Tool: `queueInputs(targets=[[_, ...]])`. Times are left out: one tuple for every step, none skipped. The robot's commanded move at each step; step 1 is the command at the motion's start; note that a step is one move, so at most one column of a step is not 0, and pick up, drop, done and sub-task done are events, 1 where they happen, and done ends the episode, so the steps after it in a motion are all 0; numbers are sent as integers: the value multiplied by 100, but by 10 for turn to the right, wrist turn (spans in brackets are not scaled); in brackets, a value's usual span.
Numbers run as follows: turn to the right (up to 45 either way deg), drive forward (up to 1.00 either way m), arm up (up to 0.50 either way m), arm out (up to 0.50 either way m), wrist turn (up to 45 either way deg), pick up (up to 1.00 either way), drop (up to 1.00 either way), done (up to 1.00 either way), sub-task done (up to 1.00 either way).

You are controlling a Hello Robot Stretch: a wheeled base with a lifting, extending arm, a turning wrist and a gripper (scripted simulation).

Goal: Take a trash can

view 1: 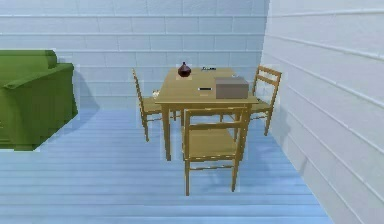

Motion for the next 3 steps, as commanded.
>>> queueInputs(targets=[[0, 0, 0, 0, 450, 0, 0, 0, 0], [0, 0, 0, 0, 450, 0, 0, 0, 0], [0, 0, 0, 0, 240, 0, 0, 0, 0]])
